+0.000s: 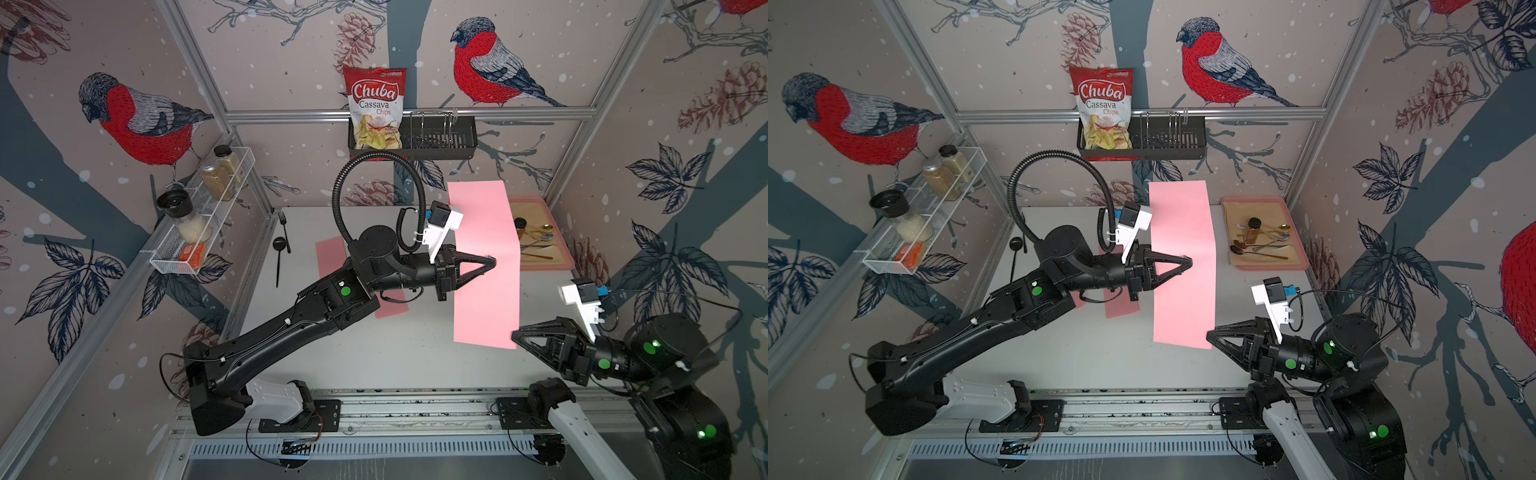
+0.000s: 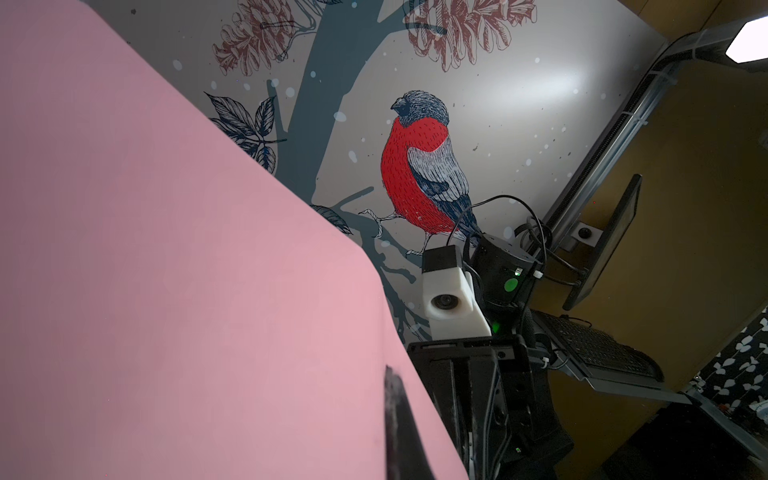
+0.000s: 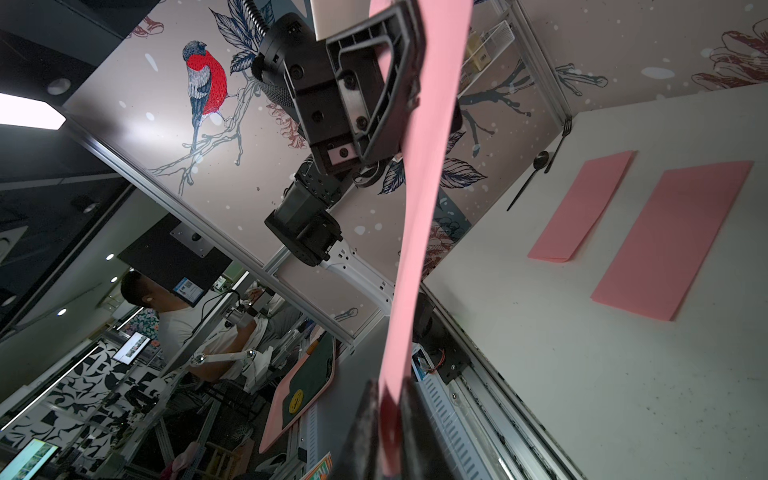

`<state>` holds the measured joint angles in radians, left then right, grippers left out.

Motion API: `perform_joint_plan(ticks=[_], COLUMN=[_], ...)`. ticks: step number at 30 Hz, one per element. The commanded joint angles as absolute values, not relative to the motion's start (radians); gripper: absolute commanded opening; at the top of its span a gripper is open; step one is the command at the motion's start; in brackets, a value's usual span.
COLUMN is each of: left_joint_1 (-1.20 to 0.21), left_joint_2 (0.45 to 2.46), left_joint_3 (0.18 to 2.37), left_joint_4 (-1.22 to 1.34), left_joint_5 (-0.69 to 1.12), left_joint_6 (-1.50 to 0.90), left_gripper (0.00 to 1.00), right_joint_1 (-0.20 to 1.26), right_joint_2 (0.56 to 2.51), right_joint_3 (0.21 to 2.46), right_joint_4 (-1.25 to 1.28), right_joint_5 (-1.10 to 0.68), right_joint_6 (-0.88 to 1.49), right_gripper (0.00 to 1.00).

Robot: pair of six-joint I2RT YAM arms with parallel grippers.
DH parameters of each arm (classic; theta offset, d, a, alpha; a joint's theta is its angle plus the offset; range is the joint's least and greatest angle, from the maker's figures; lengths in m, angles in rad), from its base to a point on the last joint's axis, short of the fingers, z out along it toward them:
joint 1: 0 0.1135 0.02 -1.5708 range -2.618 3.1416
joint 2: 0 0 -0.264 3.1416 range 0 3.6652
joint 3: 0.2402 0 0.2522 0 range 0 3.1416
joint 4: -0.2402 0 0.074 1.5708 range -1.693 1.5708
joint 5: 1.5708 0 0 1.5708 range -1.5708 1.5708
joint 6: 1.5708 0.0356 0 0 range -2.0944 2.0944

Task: Fold the rectangular paper in half along the long edge
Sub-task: Fold the paper.

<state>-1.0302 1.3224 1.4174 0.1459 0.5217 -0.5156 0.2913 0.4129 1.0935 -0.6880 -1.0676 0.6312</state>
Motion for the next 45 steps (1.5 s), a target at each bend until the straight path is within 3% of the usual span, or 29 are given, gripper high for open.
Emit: perform_joint_plan(ticks=[1,3,4,6,9,10,11,13,16,17,18,19,22,27,28,29,30,31,32,39,45], left_joint_1=[-1.022,-1.019,-1.017,-1.012,-1.009,-1.008,-1.008,-1.005,-1.002,-1.002,-1.002,-1.001,-1.001,-0.999,-0.996,-0.992,-0.984,-0.973,-0.957,-0.808,-0.732], left_joint_2=[1.316,1.315,1.316,1.316,1.319,1.318,1.317,1.317,1.318,1.317,1.316,1.315,1.313,1.306,1.304,1.303,1.302,1.3,1.297,1.265,1.318], left_joint_3=[1.428,1.431,1.432,1.434,1.437,1.439,1.437,1.438,1.438,1.437,1.437,1.437,1.437,1.426,1.423,1.418,1.412,1.401,1.386,1.134,1.004], left_joint_4=[0.155,0.154,0.153,0.153,0.152,0.152,0.155,0.154,0.155,0.155,0.155,0.154,0.155,0.15,0.149,0.15,0.149,0.154,0.168,0.358,0.447], left_joint_5=[0.515,0.515,0.515,0.517,0.522,0.521,0.521,0.524,0.526,0.525,0.526,0.526,0.528,0.518,0.517,0.513,0.509,0.51,0.518,0.573,0.562], left_joint_6=[-0.49,-0.489,-0.488,-0.488,-0.488,-0.487,-0.487,-0.488,-0.489,-0.489,-0.489,-0.488,-0.49,-0.489,-0.488,-0.491,-0.495,-0.501,-0.512,-0.647,-0.696], left_gripper=[0.0,0.0,0.0,0.0,0.0,0.0,0.0,0.0,0.0,0.0,0.0,0.0,0.0,0.0,0.0,0.0,0.0,0.0,0.0,0.0,0.0], right_joint_1=[0.292,0.293,0.292,0.293,0.293,0.292,0.294,0.294,0.295,0.295,0.296,0.295,0.295,0.298,0.298,0.298,0.298,0.3,0.302,0.334,0.339], right_joint_2=[0.408,0.409,0.409,0.402,0.401,0.405,0.407,0.404,0.404,0.406,0.409,0.409,0.41,0.412,0.413,0.416,0.417,0.421,0.425,0.474,0.564], right_joint_3=[1.094,1.101,1.099,1.093,1.099,1.102,1.102,1.092,1.099,1.102,1.103,1.099,1.097,1.111,1.108,1.105,1.107,1.112,1.122,1.159,1.052], right_joint_4=[-0.688,-0.704,-0.709,-0.701,-0.706,-0.717,-0.721,-0.71,-0.71,-0.716,-0.723,-0.722,-0.718,-0.734,-0.738,-0.737,-0.743,-0.75,-0.758,-0.698,-0.536], right_joint_5=[-1.077,-1.064,-1.064,-1.071,-1.07,-1.06,-1.055,-1.067,-1.07,-1.06,-1.05,-1.05,-1.053,-1.037,-1.032,-1.026,-1.017,-1.005,-0.987,-0.797,-0.624], right_joint_6=[0.62,0.615,0.612,0.614,0.615,0.61,0.605,0.609,0.607,0.607,0.6,0.6,0.594,0.582,0.579,0.578,0.572,0.563,0.553,0.519,0.522], right_gripper=[0.0,0.13,0.12,0.0,0.01,0.11,0.12,0.01,0.0,0.04,0.14,0.16,0.0,0.0,0.02,0.12,0.25,0.5,0.63,0.73,0.72])
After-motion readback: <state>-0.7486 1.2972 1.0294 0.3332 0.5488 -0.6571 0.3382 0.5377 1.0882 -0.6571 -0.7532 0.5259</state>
